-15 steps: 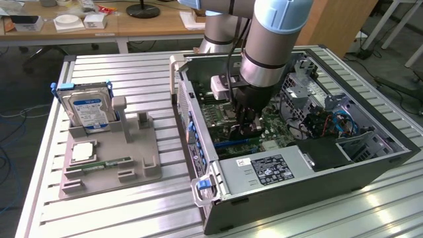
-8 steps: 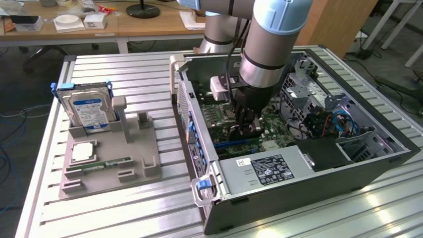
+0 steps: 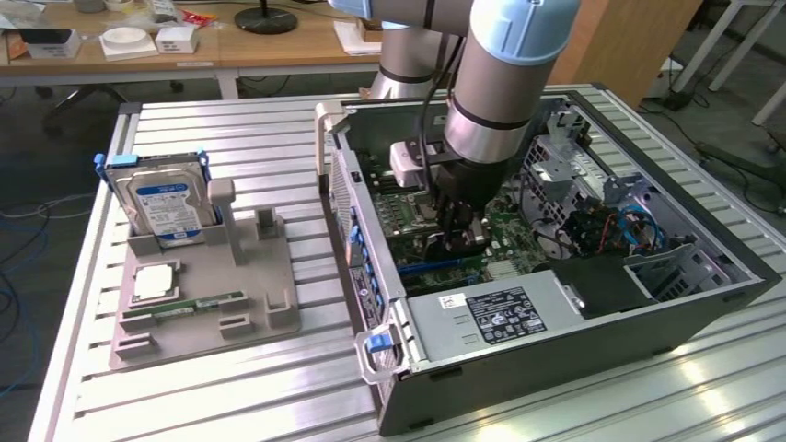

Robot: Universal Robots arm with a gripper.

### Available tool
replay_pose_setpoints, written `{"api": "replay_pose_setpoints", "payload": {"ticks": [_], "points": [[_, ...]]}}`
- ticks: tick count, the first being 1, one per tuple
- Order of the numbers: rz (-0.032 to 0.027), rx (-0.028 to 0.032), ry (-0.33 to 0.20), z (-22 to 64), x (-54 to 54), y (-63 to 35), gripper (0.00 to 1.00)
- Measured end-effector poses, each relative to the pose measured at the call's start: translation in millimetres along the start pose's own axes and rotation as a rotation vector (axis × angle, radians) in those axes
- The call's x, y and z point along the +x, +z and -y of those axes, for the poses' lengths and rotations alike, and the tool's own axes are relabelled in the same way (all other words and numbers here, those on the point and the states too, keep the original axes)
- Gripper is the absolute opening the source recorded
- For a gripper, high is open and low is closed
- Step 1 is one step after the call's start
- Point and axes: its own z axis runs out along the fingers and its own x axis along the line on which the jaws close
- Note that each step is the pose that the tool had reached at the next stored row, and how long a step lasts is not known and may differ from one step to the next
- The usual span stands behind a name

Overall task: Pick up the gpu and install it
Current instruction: 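Insert the gpu into the slot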

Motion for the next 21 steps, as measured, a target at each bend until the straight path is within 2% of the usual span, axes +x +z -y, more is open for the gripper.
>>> {"api": "replay_pose_setpoints", "payload": {"ticks": [21], "points": [[-0.0001,-0.0003,0.000,-1.1,0.3,4.3,0.26]]}}
